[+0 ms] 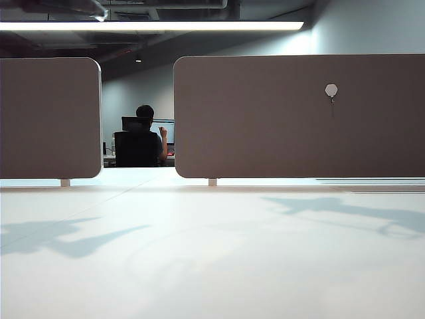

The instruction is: Hang the earring on the hook.

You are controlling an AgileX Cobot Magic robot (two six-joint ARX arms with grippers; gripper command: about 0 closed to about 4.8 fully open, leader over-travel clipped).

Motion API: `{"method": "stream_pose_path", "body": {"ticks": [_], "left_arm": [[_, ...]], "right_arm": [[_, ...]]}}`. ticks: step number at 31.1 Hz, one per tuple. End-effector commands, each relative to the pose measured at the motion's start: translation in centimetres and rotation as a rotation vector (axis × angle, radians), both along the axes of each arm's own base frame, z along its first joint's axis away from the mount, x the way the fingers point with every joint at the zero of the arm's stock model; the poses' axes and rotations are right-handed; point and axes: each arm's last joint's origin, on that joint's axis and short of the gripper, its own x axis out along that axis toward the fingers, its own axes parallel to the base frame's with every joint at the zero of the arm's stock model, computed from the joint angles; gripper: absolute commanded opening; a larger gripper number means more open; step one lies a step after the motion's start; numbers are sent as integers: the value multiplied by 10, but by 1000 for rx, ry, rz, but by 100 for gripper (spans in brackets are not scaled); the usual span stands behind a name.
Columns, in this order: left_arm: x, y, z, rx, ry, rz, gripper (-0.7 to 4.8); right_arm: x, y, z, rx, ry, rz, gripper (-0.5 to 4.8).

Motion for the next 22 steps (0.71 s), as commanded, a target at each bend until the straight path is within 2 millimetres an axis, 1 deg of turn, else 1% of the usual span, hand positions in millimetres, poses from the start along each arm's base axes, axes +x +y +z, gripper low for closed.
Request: {"method": "stream_pose_path", "body": {"ticks": [1, 4, 5, 9, 11, 13, 15, 17, 22], "left_arm": [[18, -10, 6, 37, -18, 8, 479], [39, -21, 11, 45, -3, 10, 479], [48, -25, 12, 48, 0, 10, 479], [76, -40, 15, 58, 10, 14, 479], [88, -47, 15, 77, 8, 12, 479], [97, -51, 11, 95, 12, 11, 479], [103, -51, 5, 106, 29, 25, 479], [108, -49, 0, 116, 43, 48, 479], [122, -44, -6, 97, 19, 79, 479]], "right_arm": [[25, -15, -20, -66, -2, -224, -6], [54, -24, -37, -84, 31, -322, -6], [67, -26, -43, -81, 41, -351, -6], [110, -30, -53, -33, 23, -475, -6], [130, -35, -55, -11, 8, -553, -6], [143, -37, -56, 9, 1, -622, -6], [156, -46, -59, 26, -4, -693, -6], [166, -54, -63, 33, -6, -719, -6], [194, -87, -82, 101, 75, -728, -6]]}}
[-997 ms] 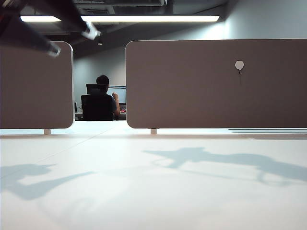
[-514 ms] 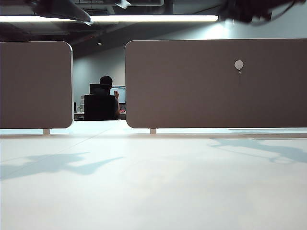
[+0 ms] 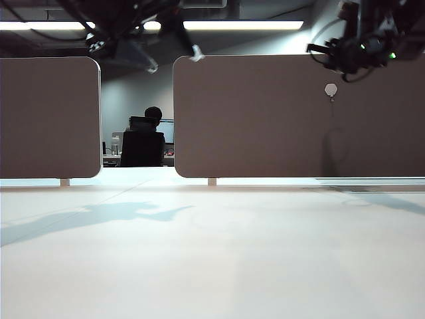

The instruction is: Hang the earring on the hook.

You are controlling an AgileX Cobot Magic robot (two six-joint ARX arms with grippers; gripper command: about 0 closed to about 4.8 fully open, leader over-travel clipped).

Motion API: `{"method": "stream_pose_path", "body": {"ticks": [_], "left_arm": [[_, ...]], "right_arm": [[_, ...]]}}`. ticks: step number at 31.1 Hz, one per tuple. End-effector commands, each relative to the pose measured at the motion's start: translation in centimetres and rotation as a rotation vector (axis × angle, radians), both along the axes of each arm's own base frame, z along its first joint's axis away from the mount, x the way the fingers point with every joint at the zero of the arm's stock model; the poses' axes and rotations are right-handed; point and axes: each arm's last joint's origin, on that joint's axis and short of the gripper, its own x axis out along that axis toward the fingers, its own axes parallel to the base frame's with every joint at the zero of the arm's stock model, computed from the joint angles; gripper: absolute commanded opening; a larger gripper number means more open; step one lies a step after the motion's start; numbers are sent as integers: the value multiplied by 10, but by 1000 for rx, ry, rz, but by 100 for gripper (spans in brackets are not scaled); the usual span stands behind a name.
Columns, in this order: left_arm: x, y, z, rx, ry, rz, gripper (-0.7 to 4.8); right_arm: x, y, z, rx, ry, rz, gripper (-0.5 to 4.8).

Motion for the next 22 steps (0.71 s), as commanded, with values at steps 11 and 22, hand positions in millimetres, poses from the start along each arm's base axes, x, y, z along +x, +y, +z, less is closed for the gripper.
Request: {"method": "stream_pose_path", "body": {"ticks": [11, 22], "left_arm": [[13, -1, -5, -22, -49, 15, 479], [13, -1, -4, -23, -52, 15, 479]], "right_arm": [[39, -8, -40, 19, 91, 96, -6], [56, -5, -60, 33, 84, 80, -6]]}}
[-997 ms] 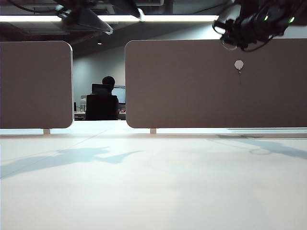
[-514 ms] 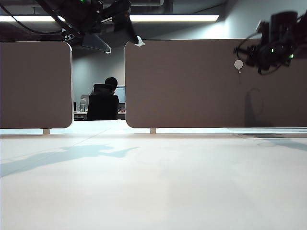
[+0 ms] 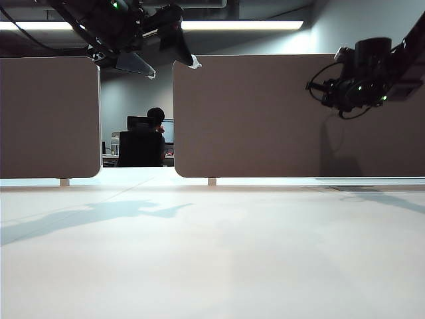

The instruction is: Hang the earring on the hook.

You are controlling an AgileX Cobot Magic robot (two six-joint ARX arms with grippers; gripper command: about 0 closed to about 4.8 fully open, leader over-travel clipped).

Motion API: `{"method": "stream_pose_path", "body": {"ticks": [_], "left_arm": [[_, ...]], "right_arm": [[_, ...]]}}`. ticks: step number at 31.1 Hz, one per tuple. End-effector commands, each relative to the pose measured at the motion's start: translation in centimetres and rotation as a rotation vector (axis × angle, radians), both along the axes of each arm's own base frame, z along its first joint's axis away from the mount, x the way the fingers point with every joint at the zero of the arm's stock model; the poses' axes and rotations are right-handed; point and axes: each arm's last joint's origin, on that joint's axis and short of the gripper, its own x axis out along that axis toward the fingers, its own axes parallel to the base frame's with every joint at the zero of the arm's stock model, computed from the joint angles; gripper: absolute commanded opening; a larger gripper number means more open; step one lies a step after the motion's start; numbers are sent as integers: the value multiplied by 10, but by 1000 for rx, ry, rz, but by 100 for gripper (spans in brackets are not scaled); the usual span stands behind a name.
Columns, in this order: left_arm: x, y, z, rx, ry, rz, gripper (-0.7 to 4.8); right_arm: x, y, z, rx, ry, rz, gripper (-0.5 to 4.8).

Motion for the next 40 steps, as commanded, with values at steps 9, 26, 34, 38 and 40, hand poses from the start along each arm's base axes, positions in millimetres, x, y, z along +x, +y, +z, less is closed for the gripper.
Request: {"method": "stream_pose_path", "body": {"ticks": [9, 26, 34, 38, 40], "left_arm": [[0, 0, 4, -9, -18, -3, 479], [-7, -13, 7, -42, -33, -145, 479], [-7, -13, 5, -32, -9, -143, 479], [-7, -12, 4, -31, -6, -143, 479], [-7, -12, 4, -31, -6, -143, 479]], "right_arm": [[16, 1, -1, 12, 5, -21, -6], [17, 2, -4, 3, 44, -18, 210], [16, 3, -4, 3, 43, -12, 243], [16, 2, -1, 0, 39, -9, 243], [15, 3, 2, -20, 35, -5, 243]]}}
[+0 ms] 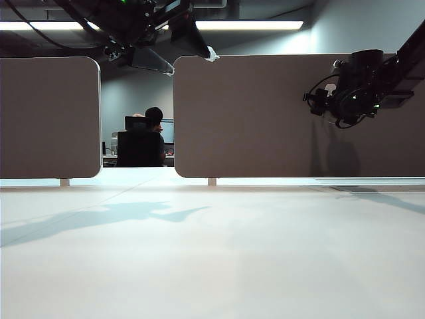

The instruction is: Hang the earring on the hook.

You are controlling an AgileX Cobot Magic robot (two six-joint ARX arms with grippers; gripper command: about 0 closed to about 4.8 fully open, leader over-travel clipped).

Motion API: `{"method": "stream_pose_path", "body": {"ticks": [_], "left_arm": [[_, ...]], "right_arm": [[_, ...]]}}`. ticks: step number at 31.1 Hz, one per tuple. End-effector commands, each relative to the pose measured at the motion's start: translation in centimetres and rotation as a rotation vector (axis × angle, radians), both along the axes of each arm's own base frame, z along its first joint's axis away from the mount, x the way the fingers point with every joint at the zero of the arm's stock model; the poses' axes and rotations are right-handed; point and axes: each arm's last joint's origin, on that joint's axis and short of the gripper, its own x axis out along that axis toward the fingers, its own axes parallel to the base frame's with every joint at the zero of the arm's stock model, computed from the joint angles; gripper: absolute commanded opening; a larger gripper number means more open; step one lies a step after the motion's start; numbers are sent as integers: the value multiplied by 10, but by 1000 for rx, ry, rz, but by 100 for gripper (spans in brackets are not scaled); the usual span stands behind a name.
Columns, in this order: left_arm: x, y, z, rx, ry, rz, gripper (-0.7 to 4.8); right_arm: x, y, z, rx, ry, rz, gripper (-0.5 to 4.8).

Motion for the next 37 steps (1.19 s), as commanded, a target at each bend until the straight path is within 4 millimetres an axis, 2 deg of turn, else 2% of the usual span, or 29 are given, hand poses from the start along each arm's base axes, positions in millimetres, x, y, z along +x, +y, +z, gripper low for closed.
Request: {"method": "stream_pose_path", "body": {"ticks": [1, 5, 8, 11, 19, 21, 23, 24, 25, 28, 30, 31, 33, 37], "left_arm": [[-1, 0, 4, -8, -15, -5, 479], [-1, 0, 4, -4, -6, -5, 479], [-2, 1, 4, -2, -1, -4, 479], [-3, 1, 6, -22, 3, 0, 479], [-12, 6, 19, -46, -11, 3, 479], [-16, 8, 25, -54, -25, 3, 479], [-22, 11, 33, -63, -43, 2, 479], [-27, 13, 39, -67, -51, 4, 462], [-30, 15, 42, -70, -58, 8, 414], [-47, 25, 57, -63, -66, 56, 203], [-58, 33, 66, -56, -76, 107, 86], [-65, 38, 71, -52, -87, 147, 0], [-76, 45, 80, -51, -104, 191, -5], [-106, 60, 99, -73, -148, 201, -5]], "right_arm": [[-4, 2, 15, -41, -29, 18, 244], [-7, 2, 23, -87, -11, 14, 247], [-12, 1, 30, -121, 77, 16, 278], [-21, 2, 38, -190, 180, 24, 276], [-41, -5, 72, -174, 255, 15, 257], [-51, -6, 79, -174, 331, 21, 197], [-62, -5, 87, -172, 407, 34, 97], [-67, -5, 91, -170, 430, 48, 39], [-74, -4, 98, -170, 452, 69, -9], [-94, -2, 123, -165, 459, 92, -2], [-109, 1, 144, -168, 437, 96, -2], [-119, 1, 158, -169, 413, 97, -2], [-137, 7, 181, -176, 370, 125, -2], [-186, 15, 233, -206, 246, 165, -2]]}}
